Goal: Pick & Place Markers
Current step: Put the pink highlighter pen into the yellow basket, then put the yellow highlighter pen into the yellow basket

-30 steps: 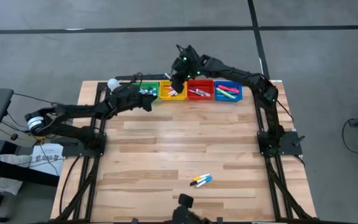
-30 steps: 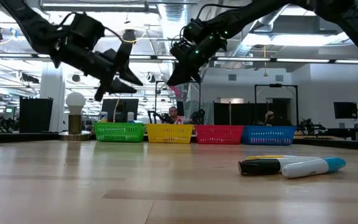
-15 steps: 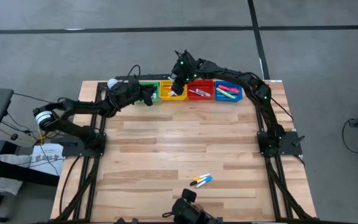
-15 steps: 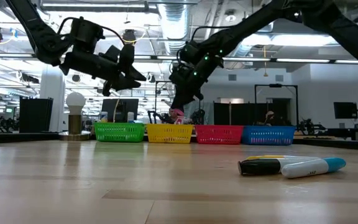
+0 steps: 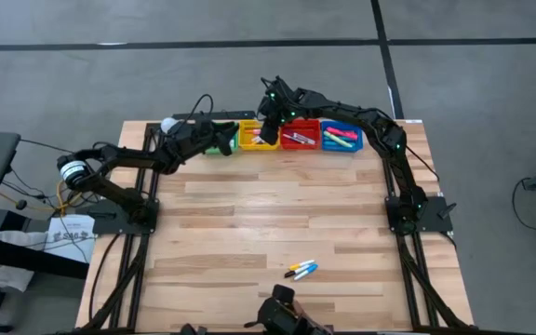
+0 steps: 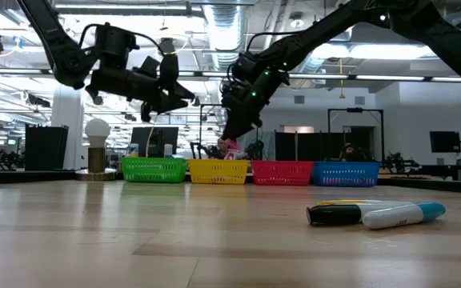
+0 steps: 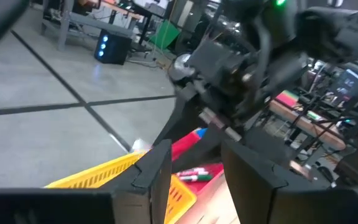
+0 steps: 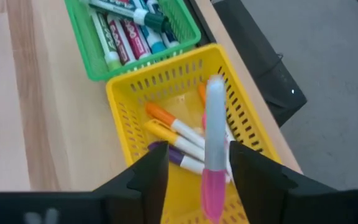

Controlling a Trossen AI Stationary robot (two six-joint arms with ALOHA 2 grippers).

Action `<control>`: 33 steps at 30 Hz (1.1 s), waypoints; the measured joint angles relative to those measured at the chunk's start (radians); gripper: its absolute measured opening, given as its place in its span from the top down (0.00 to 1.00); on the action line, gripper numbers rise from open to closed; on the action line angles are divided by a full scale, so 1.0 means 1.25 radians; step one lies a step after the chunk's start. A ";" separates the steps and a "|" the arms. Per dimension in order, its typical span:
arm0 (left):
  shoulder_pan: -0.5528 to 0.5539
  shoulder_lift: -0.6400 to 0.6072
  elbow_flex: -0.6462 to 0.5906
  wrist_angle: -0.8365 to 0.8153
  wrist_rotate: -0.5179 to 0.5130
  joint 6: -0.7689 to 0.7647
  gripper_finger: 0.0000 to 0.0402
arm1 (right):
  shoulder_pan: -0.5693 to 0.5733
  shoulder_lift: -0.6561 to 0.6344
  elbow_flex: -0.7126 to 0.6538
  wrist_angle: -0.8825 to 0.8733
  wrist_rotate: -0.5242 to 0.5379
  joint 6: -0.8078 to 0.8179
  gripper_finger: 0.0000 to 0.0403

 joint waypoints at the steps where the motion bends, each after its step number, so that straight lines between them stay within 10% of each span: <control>1: -0.002 0.000 0.006 0.000 0.000 0.001 0.65 | 0.000 0.000 0.000 -0.007 0.000 0.002 0.59; 12: -0.076 0.000 0.025 -0.002 0.007 -0.030 0.65 | 0.002 -0.020 0.000 -0.126 -0.010 0.065 0.41; 23: -0.233 -0.001 0.026 -0.056 0.297 -0.210 0.65 | 0.118 -0.188 -0.001 -0.428 -0.085 0.075 0.47; 28: -0.412 -0.001 0.026 -0.054 0.187 -0.247 0.65 | 0.231 -0.251 -0.001 -0.452 -0.013 0.129 0.52; 33: -0.615 -0.001 0.026 -0.054 -0.096 -0.242 0.65 | 0.379 -0.317 -0.082 -0.452 0.062 0.155 0.56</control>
